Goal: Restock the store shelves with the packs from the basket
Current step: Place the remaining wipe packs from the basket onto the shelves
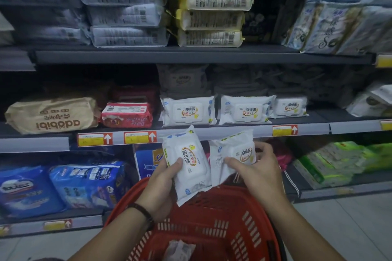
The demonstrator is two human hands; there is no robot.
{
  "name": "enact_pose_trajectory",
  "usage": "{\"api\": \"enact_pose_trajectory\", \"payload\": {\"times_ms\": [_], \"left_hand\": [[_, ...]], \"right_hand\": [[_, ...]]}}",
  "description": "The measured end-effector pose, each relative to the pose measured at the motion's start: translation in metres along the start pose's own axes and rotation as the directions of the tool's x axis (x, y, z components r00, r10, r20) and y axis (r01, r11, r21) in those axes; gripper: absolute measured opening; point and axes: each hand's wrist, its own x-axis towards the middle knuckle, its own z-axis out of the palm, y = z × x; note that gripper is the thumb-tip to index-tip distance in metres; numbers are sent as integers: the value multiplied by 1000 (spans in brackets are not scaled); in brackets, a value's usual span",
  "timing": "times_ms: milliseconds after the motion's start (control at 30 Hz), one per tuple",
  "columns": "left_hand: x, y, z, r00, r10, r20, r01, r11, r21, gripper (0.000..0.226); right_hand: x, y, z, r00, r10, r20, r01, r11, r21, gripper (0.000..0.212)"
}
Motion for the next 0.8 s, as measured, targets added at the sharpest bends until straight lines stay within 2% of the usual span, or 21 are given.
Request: {"api": "enact_pose_trajectory", "payload": {"times_ms": [67, 133, 233, 333, 400, 567, 700, 800], "left_hand": [[-1, -3, -1, 998, 62, 22, -64, 988, 138, 42], [0, -4, 0, 990, 142, 25, -142, 932, 333, 51], [1, 3, 13, 965, 213, 156, -264, 748, 609, 56], [12, 9, 39, 924, 275, 267, -377, 533, 757, 50], [19, 14, 63, 904, 296, 307, -409, 399, 820, 41], [42, 32, 117, 904, 272, 330, -384, 177, 906, 37], [50, 37, 148, 898, 244, 367, -397, 84, 914, 36], [63, 32, 158, 908, 208, 365, -386, 70, 920, 39]], "right_hand": [[-1, -1, 0, 999, 41, -36, -40, 999, 37, 89], [3, 3, -2, 989, 87, -120, -77, 993, 86, 88], [13, 6, -17, 963, 145, -226, -112, 982, 154, 87], [23, 9, -45, 942, 127, -310, -92, 988, 127, 88], [36, 11, -65, 928, 110, -355, -84, 992, 89, 86], [106, 15, -105, 897, 76, -435, -60, 997, 50, 94], [163, 19, -107, 873, -2, -487, -15, 999, -31, 100], [191, 31, -96, 855, -69, -514, 13, 994, -111, 103]]}}
